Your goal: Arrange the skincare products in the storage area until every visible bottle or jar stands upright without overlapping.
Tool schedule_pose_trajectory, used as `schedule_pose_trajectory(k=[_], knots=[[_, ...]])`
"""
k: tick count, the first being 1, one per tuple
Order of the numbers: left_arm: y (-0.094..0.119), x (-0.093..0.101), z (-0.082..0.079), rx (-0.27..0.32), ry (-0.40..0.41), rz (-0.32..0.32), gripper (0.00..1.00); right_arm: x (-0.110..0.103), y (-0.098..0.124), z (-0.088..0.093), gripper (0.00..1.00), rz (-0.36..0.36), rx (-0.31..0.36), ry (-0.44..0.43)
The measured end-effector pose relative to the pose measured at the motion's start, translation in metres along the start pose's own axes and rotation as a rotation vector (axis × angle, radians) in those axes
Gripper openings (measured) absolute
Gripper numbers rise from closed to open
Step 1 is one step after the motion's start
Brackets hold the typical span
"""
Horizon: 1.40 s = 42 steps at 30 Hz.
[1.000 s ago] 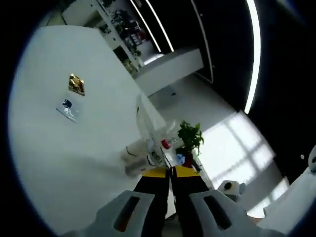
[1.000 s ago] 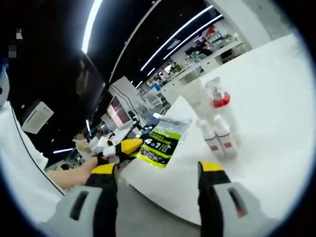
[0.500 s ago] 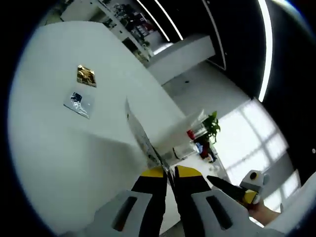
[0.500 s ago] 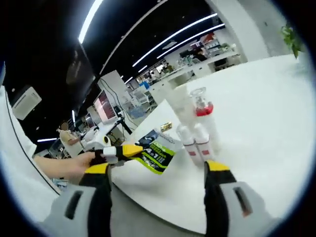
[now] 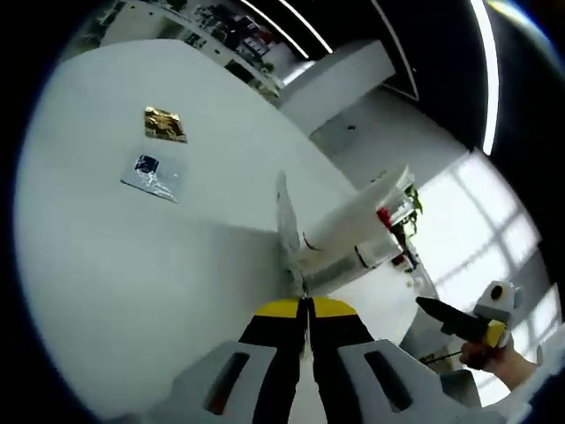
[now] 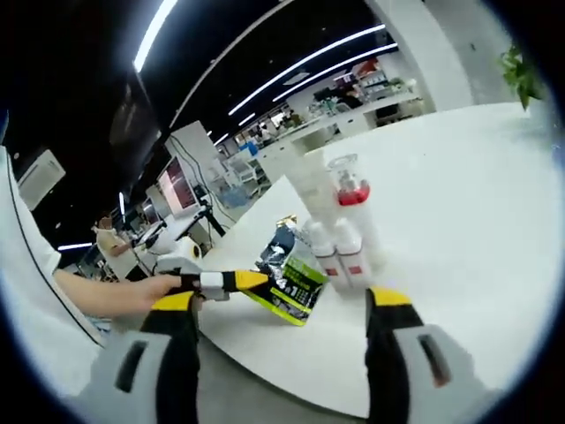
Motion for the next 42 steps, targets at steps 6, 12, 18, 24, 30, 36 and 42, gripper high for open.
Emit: schedule_pose_trajectory(k=[6,12,18,24,30,36,42], knots=[[0.0,-0.009,0.004,0.001,-0.026,-0.099,0.0,0.004,-0.001,-0.001,0.78,0.007,-0.003,-0.009],[-0.001,-0.015,0.011,-0.057,-0.14,-0.175,0.04,0.004,-0.003,-0.002,0.78,0.005,-0.002,-0.012],[-0.001,-0.021,0.013,-0.09,-0.27,-0.242,0.11,0.003,-0.004,-0.003,0.78,0.006,-0.003,-0.011],[0.005,-0.028,0.005,-0.111,-0.553,-0.316,0.17,0.002,-0.002,-0.002,0.78,0.016,-0.007,-0.007],[-0.006,-0.013,-0.006,-0.142,-0.812,-0.235,0.26,0.002,0.001,-0.001,0.78,0.03,-0.004,-0.01],[-0.03,-0.001,0.0,-0.232,-1.0,-0.128,0.36,0.001,0.003,-0.001,0.78,0.039,0.0,-0.01],[-0.033,-0.006,0.002,-0.277,-1.003,-0.144,0.37,0.001,0.009,0.002,0.78,0.054,0.0,-0.013]])
Point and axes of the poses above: the point that each gripper's makers call its tool centre point, and the gripper's own axes: y roughly backward along the fingers, x roughly to its right, z roughly out of its underside, the point moved 7 cm from there along y, roughly backward along the fingers, and after that the axes turned 6 degrees about -z, right-handed, at the moved point
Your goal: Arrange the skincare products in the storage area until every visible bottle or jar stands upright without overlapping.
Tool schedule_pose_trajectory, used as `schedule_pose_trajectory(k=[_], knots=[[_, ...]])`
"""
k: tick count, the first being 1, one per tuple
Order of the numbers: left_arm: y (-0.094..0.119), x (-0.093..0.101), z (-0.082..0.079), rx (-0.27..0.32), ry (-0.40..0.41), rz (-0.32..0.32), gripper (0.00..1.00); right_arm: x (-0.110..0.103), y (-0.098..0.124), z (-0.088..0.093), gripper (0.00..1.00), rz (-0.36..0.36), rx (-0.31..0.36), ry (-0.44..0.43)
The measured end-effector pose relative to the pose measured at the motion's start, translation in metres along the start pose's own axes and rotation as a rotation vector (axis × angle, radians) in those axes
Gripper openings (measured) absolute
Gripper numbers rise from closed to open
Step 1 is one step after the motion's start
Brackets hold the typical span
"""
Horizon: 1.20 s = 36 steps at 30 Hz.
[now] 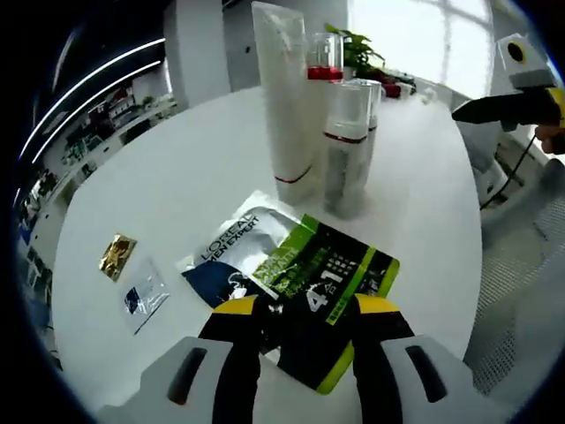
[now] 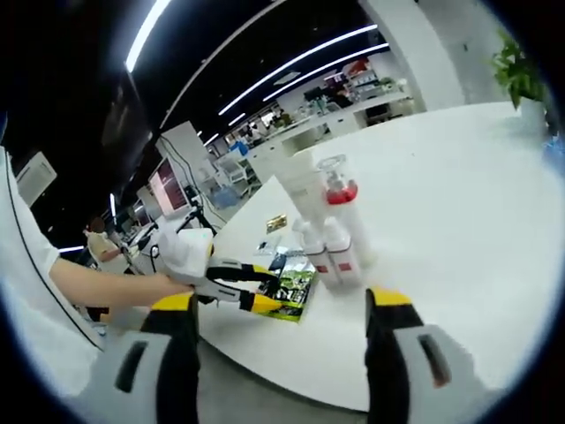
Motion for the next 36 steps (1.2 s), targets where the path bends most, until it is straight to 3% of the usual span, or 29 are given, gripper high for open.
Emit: schedule_pose_trajectory(k=[19,23,30,36], knots=[[0.001,-0.008,-0.002,-0.011,-0.01,0.035,0.37,-0.001,0.007,0.003,0.78,0.007,0.0,0.01],[0.006,-0.004,-0.003,-0.016,-0.016,0.042,0.47,0.0,0.008,0.003,0.78,0.008,0.001,0.01],[0.026,-0.001,-0.011,0.035,0.006,0.031,0.47,-0.001,0.01,0.002,0.78,0.005,0.002,0.03],[0.041,0.002,-0.012,0.054,0.063,0.029,0.57,-0.001,0.01,0.002,0.79,-0.001,-0.002,0.032]])
Point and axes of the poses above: the point that each gripper's makers call its tool centre point, and the gripper's own axes: y roughly backward along the fingers, x roughly to its right, z roughly out of its underside, the point moved 7 cm from there along y, roughly backward along the fingers, and after that the axes turned 6 degrees about -z, right-handed, at the moved point
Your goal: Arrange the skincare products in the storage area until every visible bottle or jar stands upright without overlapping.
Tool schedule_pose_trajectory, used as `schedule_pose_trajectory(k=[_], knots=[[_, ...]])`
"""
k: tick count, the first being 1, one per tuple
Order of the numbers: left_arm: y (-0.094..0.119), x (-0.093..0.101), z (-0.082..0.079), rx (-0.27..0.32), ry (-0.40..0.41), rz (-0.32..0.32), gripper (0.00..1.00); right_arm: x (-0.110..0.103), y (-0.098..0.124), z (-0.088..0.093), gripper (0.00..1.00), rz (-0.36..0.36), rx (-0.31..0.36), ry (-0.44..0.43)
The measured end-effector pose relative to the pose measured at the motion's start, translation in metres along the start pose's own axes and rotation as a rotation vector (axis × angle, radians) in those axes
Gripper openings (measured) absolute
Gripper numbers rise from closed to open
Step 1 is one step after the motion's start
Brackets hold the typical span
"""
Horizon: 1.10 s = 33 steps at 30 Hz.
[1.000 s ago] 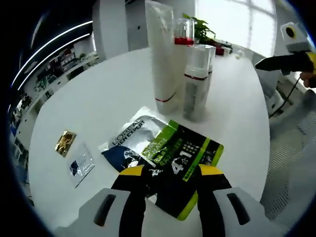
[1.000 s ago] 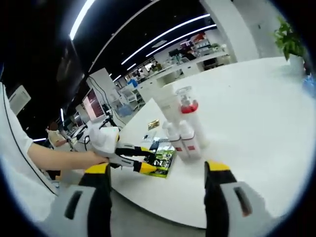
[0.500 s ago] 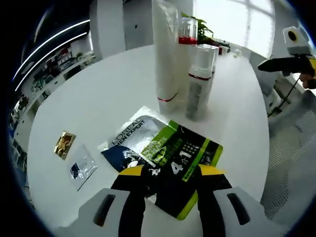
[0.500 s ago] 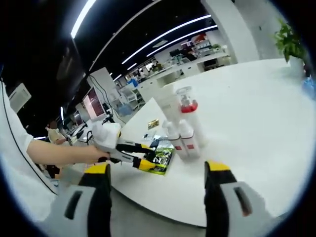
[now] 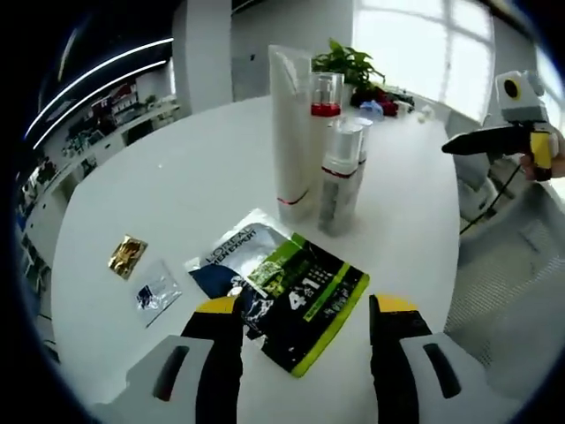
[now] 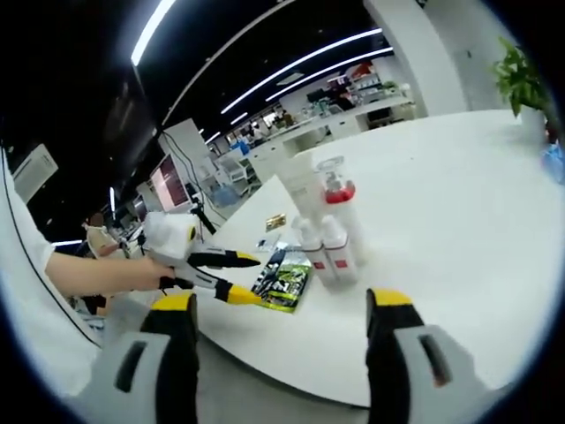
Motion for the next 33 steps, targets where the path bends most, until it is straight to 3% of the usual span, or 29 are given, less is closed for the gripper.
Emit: schedule_pose_trajectory(k=[18,24,33], knots=[[0.048,-0.007,0.004,0.04,0.122,-0.059,0.69,-0.004,-0.012,-0.003,0.79,-0.038,-0.023,0.034],[0.064,-0.011,0.01,0.028,0.164,-0.077,0.74,-0.004,-0.014,-0.003,0.79,-0.04,-0.029,0.034],[0.085,-0.022,0.026,-0.006,0.259,-0.132,0.72,-0.001,-0.016,-0.001,0.79,-0.036,-0.039,0.038]])
Point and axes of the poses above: the point that each gripper's makers call its tool centre point, and the gripper's own axes: y roughly backward along the fingers, x roughly to its right, z roughly out of its underside, the point moved 7 cm from there along y, roughly backward along the fingers, and after that the axes turned 6 degrees about -z, right-handed, at the moved point
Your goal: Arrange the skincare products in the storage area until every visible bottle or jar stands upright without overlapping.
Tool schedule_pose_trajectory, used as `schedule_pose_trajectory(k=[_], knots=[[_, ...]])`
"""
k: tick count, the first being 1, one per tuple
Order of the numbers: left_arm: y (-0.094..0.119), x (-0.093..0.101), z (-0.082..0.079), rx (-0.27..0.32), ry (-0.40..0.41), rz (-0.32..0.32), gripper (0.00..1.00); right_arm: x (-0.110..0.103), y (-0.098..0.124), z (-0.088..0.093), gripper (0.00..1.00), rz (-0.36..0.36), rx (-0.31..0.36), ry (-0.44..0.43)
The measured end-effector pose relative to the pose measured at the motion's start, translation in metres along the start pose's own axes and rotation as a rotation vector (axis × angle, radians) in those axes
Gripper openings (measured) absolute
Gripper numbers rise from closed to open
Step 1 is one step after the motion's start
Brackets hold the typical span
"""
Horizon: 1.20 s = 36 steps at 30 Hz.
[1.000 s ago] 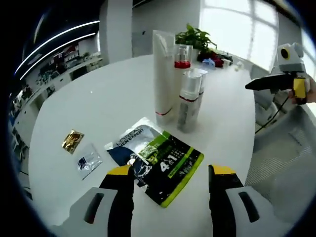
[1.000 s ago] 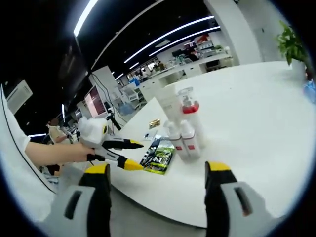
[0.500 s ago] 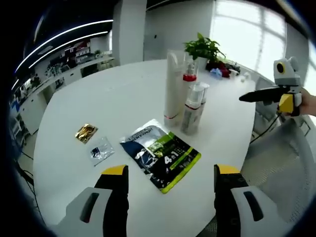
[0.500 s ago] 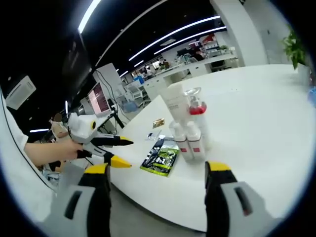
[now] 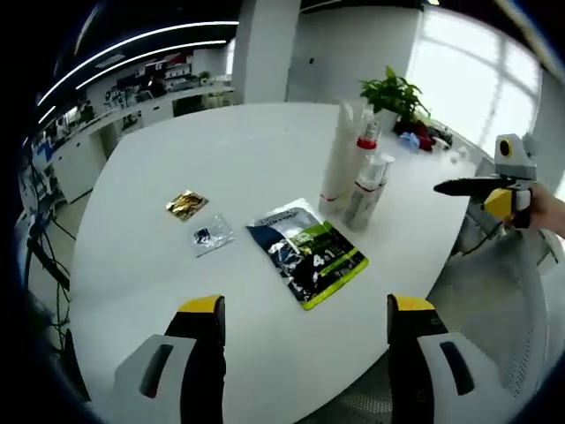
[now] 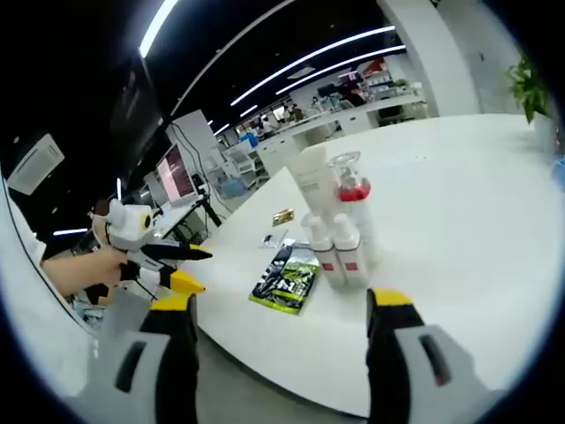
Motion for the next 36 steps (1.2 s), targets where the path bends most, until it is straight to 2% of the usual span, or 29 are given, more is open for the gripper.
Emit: schedule_pose_trajectory(k=[10,17,27,36], knots=[[0.009,-0.011,0.015,0.02,0.053,-0.032,0.75,0.001,-0.001,0.005,0.79,0.005,-0.019,-0.003],[0.015,-0.011,0.027,0.004,0.089,-0.033,0.79,0.003,-0.001,0.006,0.79,0.01,-0.025,-0.009],[0.012,-0.019,0.021,0.011,0.072,-0.045,0.84,0.006,-0.005,0.006,0.79,0.016,-0.029,-0.021],[-0.004,-0.03,0.008,-0.014,0.034,-0.022,0.86,0.015,-0.005,0.005,0.79,0.039,-0.029,-0.035]])
Point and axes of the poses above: the point that each gripper's makers call its tool centre point, and the gripper's own axes: y roughly backward along the fingers, x roughly to its right, z roughly out of its underside, the point moved 7 cm from there along y, roughly backward along the fingers, and after that the axes turned 6 degrees about -z, right-handed, at the moved point
